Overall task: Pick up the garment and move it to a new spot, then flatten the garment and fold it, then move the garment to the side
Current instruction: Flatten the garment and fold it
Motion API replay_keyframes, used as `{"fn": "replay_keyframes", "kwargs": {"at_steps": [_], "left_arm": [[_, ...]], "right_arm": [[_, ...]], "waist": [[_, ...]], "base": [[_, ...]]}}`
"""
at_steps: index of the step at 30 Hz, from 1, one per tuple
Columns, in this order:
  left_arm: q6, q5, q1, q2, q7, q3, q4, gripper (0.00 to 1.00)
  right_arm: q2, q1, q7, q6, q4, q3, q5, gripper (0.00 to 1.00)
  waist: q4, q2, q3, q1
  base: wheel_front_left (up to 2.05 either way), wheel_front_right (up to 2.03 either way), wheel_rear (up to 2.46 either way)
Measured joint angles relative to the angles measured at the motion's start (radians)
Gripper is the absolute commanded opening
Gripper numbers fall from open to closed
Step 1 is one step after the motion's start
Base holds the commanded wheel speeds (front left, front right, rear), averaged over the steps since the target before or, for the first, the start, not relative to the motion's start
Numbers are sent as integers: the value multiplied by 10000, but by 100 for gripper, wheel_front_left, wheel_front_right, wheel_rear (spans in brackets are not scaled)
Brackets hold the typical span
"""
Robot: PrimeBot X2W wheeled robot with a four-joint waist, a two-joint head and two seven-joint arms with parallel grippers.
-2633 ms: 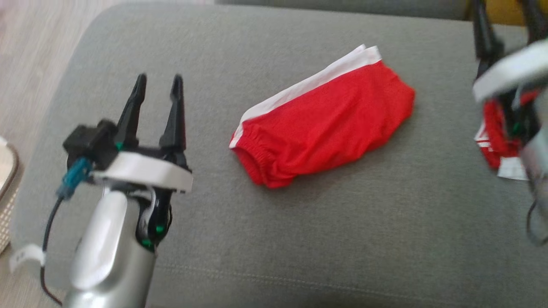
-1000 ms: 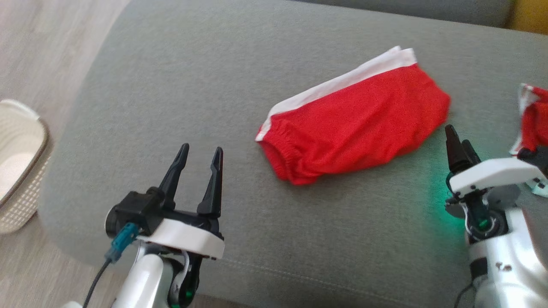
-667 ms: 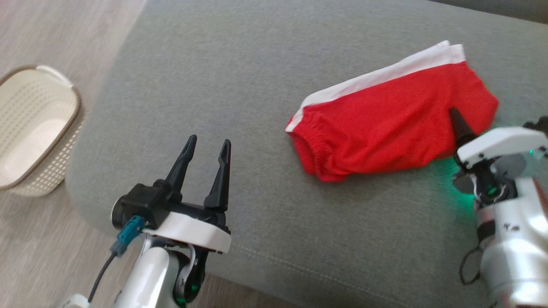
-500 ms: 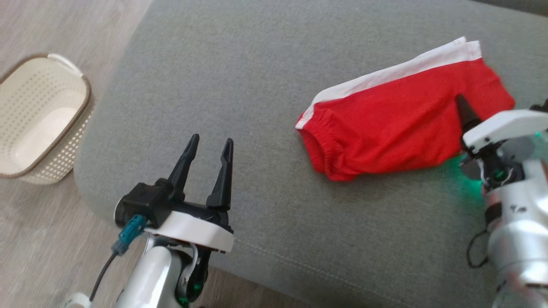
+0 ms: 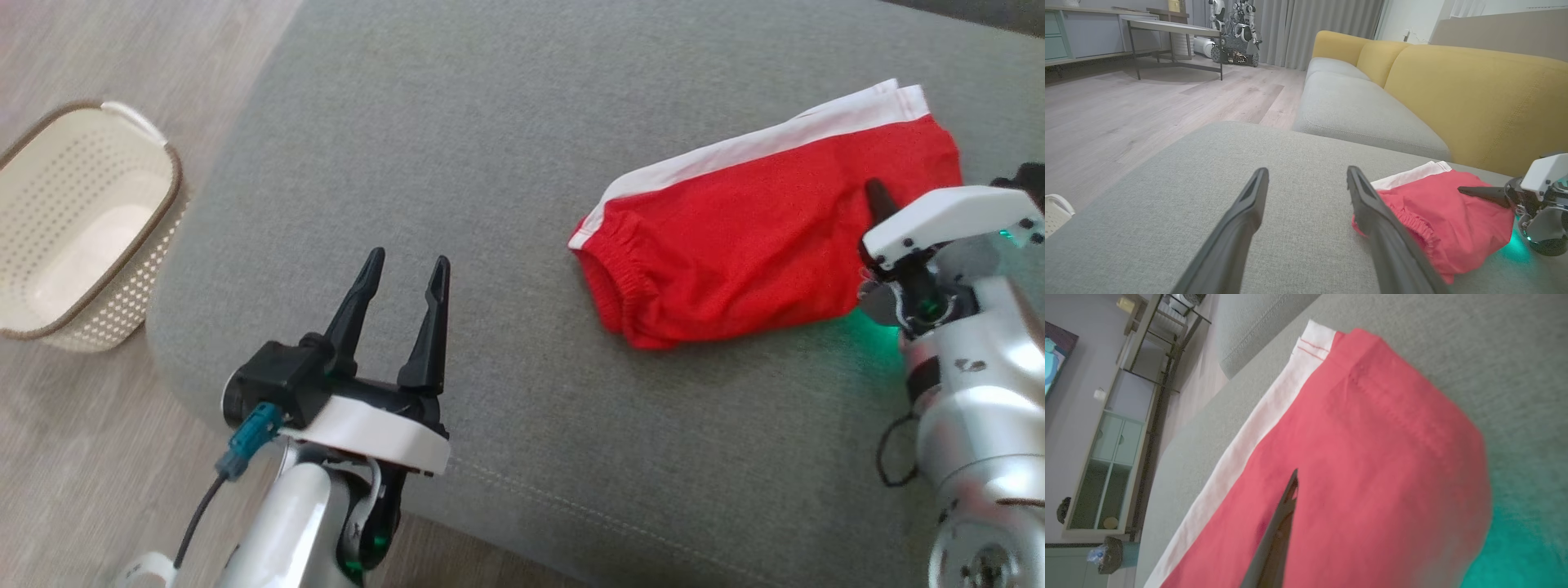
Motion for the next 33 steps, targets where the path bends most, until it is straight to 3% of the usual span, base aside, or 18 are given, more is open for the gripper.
{"fn": "replay_keyframes", "kwargs": {"at_steps": [9, 19, 25, 33], "left_arm": [[-27, 59, 19, -2, 0, 192, 42, 100], [-104, 150, 93, 0, 0, 253, 42, 100], [-117, 150, 123, 0, 0, 221, 44, 100], [-203, 151, 122, 0, 0, 222, 56, 100]], "right_arm": [[326, 805, -1942, -2, -612, -42, 1103, 0], [451, 1668, -3555, -2, -474, -591, 1486, 0], [468, 1694, -4096, 0, 8, -318, 1315, 0], [470, 1668, -4684, 0, 253, 196, -171, 0]], "waist": [[-787, 0, -352, 0], [-1586, 0, -622, 0], [-1744, 0, -716, 0], [-1672, 0, -829, 0]], "base": [[0, 0, 0], [0, 0, 0], [0, 0, 0], [0, 0, 0]]}}
